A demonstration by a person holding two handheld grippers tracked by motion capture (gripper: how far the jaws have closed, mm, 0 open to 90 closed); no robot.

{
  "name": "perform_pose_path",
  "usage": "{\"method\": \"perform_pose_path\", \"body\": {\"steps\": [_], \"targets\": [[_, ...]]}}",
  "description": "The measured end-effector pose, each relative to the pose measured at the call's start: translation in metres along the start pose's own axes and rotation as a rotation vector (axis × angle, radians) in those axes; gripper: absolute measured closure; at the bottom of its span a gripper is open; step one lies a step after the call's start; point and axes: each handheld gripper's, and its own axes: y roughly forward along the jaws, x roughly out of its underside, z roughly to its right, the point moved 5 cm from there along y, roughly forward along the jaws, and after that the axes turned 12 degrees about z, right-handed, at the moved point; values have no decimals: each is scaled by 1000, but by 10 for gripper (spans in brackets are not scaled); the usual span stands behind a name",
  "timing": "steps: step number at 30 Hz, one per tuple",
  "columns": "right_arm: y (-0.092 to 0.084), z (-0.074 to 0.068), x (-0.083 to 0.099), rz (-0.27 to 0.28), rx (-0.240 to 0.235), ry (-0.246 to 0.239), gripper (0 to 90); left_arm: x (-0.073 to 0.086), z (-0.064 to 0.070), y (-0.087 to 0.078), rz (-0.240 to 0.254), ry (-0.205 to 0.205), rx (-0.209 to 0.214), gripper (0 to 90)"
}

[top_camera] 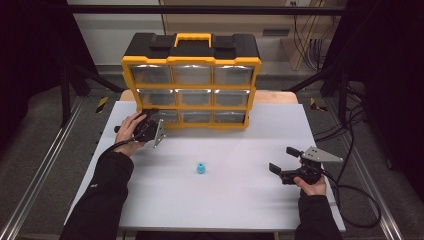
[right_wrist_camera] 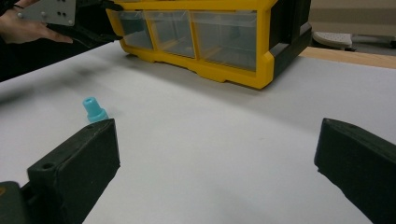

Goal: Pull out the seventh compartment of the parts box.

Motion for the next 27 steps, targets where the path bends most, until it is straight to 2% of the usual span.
{"method": "perform_pose_path", "body": {"steps": [9,11,24,27], "targets": [[0,0,0,0,0,1,7,0,-2,0,-6,24,-22,444],[0,0,0,1,1,1,7,-1,-3,-1,-10,29,-29,487],[0,0,0,2,0,1,7,-1,-4,-1,-18,56,-59,577],[0,0,0,0,2,4,7,-2,-6,-2,-22,63,-67,628]]}}
